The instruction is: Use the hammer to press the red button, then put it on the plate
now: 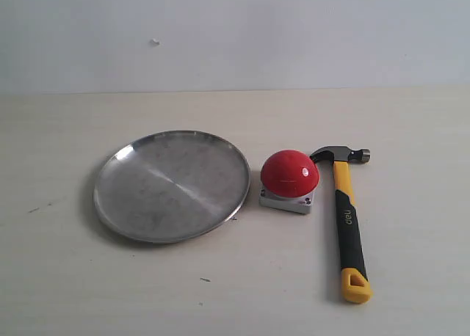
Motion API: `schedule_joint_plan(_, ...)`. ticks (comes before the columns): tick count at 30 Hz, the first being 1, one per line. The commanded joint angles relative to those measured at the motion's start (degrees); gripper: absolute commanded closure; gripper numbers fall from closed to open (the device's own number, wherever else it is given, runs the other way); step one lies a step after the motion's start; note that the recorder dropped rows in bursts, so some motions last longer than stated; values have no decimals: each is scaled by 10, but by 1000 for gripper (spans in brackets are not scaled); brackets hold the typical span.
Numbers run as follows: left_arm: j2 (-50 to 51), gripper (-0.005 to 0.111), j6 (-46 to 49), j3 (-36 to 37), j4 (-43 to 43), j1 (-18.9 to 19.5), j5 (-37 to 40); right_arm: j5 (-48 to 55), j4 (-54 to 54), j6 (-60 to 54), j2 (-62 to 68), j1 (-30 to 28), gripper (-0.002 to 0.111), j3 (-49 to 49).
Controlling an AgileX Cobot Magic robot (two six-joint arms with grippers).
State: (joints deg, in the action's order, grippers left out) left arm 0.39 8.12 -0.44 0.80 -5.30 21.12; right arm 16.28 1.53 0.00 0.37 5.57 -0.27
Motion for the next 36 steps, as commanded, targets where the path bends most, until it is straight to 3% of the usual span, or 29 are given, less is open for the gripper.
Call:
schedule_joint_plan(1,-4,107,0,-4,1,1,0,-1,0,0,-4,-4,108,3)
schedule_joint_plan(33,-4,107,0,-4,1,1,0,-3,-2,0,-4,-4,108,3)
schedule_joint_plan(36,-4,107,0,-4,1,1,0,-56,-1,0,-4,-4,108,3)
